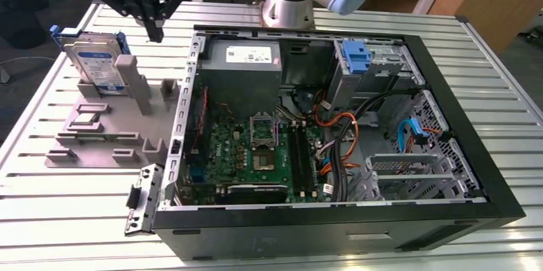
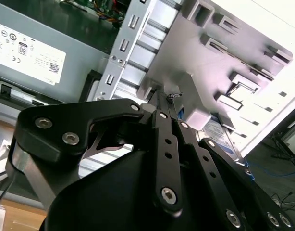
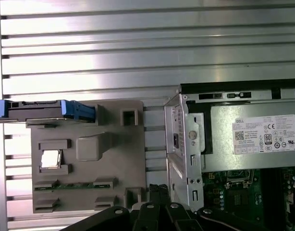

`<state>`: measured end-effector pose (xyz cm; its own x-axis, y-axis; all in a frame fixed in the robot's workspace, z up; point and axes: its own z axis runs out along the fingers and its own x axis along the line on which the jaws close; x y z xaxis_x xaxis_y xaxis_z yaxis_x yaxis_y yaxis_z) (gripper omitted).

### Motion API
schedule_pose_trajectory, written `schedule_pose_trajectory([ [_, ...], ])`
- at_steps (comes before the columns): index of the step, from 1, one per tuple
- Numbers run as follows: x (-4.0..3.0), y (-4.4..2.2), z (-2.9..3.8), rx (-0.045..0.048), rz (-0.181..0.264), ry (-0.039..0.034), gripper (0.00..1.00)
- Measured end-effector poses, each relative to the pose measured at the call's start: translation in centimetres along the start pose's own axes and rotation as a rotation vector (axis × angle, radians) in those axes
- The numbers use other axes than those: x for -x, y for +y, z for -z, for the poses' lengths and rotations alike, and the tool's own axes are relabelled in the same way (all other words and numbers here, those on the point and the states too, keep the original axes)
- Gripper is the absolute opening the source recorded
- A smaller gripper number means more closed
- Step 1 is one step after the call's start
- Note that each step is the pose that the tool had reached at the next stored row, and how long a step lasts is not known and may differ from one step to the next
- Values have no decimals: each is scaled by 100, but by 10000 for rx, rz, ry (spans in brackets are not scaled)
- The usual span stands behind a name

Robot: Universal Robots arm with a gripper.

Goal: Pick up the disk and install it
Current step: 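Reach for the disk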

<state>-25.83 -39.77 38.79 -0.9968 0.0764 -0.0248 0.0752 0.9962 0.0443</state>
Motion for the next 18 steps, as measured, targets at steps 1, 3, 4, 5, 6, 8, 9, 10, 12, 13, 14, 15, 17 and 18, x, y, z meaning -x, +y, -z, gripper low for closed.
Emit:
schedule_pose_trajectory([
  [1,-29,-1,-2,1,-1,-1,11],
  [3,-82,-4,-5,1,-3,-1,11],
  [4,-108,-5,-7,1,-3,-1,11],
  [5,-133,-6,-8,0,-3,-1,11],
  [6,-158,-7,-10,0,-3,0,11],
  [8,-210,-9,-12,0,-3,0,11],
  [9,-236,-10,-13,-1,-4,0,11],
  [10,-261,-11,-15,0,-6,-1,11],
  [12,-310,-13,-18,0,-7,-1,11],
  [13,-333,-14,-19,1,-7,-1,11],
  [14,-355,-15,-20,0,-7,0,11],
  [15,-373,-15,-21,0,-7,-1,11],
  [17,-396,-16,-22,0,-8,-1,11],
  [18,-397,-16,-22,0,-7,0,11],
])
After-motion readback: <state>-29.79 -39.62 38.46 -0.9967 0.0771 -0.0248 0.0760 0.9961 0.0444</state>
